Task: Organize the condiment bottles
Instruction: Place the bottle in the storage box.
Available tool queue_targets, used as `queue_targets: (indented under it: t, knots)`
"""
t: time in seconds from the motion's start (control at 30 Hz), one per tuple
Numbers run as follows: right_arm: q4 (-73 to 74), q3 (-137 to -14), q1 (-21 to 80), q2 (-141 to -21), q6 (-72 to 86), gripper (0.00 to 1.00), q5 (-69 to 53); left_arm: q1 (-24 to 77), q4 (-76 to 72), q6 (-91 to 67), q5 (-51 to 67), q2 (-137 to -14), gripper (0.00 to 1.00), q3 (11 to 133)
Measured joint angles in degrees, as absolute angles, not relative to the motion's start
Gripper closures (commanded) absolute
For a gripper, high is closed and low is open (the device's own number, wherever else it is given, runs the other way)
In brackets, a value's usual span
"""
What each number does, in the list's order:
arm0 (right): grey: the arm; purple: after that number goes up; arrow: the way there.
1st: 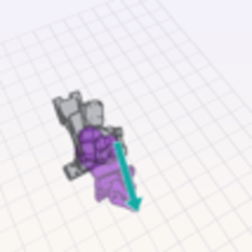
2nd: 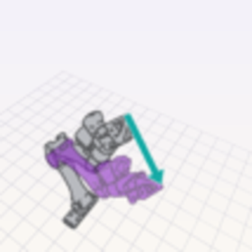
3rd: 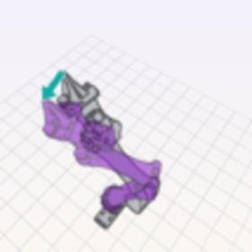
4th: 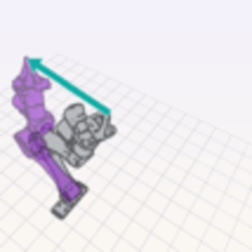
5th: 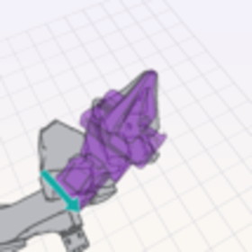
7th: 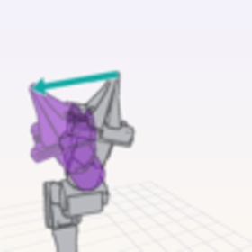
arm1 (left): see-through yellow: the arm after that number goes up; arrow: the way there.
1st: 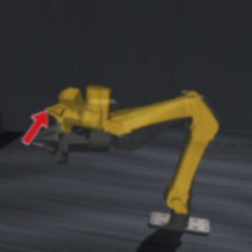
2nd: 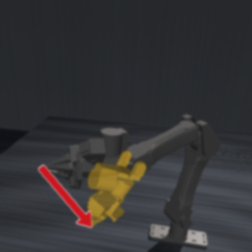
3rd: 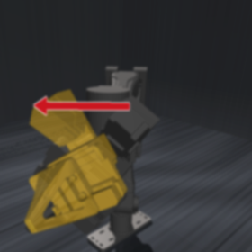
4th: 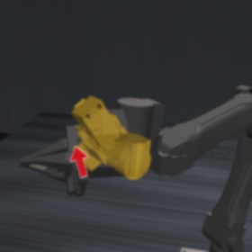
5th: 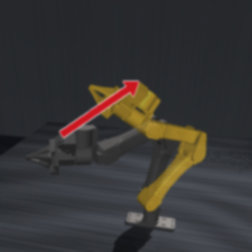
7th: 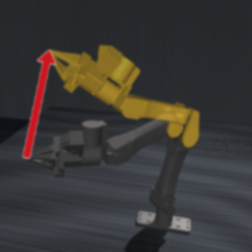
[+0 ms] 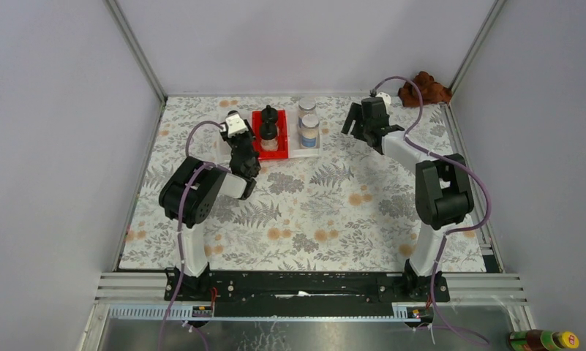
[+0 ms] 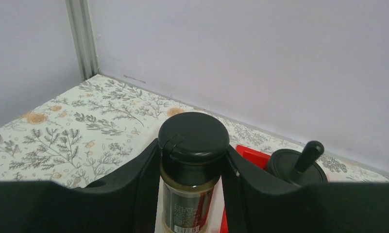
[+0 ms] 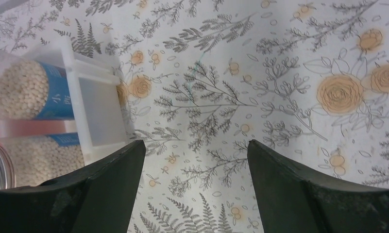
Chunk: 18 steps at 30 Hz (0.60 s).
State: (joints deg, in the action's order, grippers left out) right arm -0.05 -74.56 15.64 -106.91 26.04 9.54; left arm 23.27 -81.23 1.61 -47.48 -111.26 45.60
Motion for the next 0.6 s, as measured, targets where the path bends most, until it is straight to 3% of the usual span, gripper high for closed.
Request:
queue_targets:
  t: [0.6]
  knots:
    - [4.1, -90.1, 17.7, -117.0, 22.3, 0.15, 9.8, 17.3, -78.8, -1.7, -39.1, -122.6, 1.0, 55.4]
